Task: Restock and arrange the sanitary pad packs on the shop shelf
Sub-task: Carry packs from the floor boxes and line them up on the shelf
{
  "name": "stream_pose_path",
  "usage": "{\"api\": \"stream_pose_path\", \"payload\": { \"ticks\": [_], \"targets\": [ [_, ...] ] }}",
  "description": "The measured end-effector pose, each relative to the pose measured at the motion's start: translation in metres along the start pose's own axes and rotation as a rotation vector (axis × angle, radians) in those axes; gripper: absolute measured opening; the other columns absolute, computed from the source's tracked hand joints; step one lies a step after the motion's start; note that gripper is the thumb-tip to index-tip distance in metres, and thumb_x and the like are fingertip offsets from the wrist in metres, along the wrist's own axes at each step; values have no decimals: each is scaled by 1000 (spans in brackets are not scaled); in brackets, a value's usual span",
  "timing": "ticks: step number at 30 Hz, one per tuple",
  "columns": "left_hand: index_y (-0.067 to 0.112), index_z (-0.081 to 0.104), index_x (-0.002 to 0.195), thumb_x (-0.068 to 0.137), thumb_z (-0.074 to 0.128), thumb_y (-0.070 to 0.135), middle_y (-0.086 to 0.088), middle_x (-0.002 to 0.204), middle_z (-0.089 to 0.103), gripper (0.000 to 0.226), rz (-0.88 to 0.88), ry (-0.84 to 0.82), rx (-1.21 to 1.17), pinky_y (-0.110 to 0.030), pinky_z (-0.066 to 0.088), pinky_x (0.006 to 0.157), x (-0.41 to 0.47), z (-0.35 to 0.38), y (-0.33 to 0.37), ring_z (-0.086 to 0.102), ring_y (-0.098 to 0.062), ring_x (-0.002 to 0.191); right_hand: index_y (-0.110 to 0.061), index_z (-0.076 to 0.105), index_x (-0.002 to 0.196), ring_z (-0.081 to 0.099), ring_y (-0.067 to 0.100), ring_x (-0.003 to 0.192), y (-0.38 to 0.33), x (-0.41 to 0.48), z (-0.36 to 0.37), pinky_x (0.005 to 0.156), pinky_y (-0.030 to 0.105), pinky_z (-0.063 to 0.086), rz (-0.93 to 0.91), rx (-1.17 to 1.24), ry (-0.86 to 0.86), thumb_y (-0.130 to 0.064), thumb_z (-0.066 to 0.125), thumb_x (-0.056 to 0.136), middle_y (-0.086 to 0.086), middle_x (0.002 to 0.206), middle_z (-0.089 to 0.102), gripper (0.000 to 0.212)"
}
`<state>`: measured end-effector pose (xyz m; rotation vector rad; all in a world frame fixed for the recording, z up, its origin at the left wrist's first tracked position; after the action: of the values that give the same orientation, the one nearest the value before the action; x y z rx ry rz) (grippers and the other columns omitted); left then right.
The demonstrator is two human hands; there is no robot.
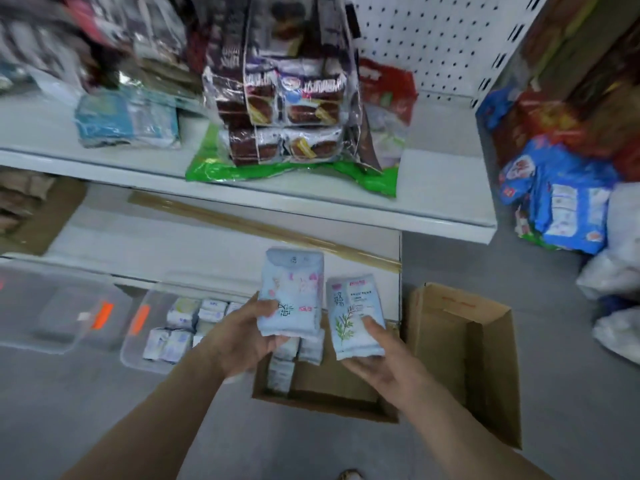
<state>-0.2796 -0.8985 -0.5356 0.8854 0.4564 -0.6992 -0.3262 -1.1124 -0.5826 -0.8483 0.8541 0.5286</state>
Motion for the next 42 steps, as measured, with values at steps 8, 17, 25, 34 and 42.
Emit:
{"api": "stream_pose_path", "payload": {
  "ticks": [8,17,25,34,42],
  "targets": [
    [15,62,124,40,98,24,-15,116,70,93,19,-96,141,-41,60,78,-95,8,89,71,-29,97,-11,58,135,68,41,111,-7,-86,101,86,52,59,-105,161,-192,-4,74,83,21,123,69,55],
    [14,66,113,20,100,44,-6,103,75,103,158,-18,455,-34,54,75,-206,14,212,73,-16,84,-5,58,135,71,29,109,-48,-188,182,81,38,62,-362,214,-229,-10,75,78,15,123,71,60],
    [22,69,112,23,94,63,-4,102,75,101,445,-40,673,-35,53,80,-314,58,304,71,-17,91,-19,51,141,67,40,114,-86,-290,260,98,47,51,-585,-9,-382,-20,73,84,15,129,68,61],
    [16,66,116,21,96,60,-13,104,76,109,614,-102,696,-33,57,76,-378,80,342,74,-22,86,-9,52,138,71,34,105,-115,-363,316,84,34,62,-798,24,-490,-5,70,80,19,126,69,61],
    [17,66,120,25,96,61,-15,109,74,109,630,-124,750,-43,53,91,-404,83,346,74,-25,93,-13,61,132,66,31,113,-128,-380,316,80,40,60,-830,11,-331,-25,53,103,15,125,68,31]
  ]
}}
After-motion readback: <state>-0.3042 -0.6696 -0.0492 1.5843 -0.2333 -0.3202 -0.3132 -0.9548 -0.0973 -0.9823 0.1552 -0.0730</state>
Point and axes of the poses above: each hand's wrist, its own x-axis towards the middle knuckle, its own z-axis out of the palm, y = z × x, the point moved 10 cm from there along x, towards the middle knuckle
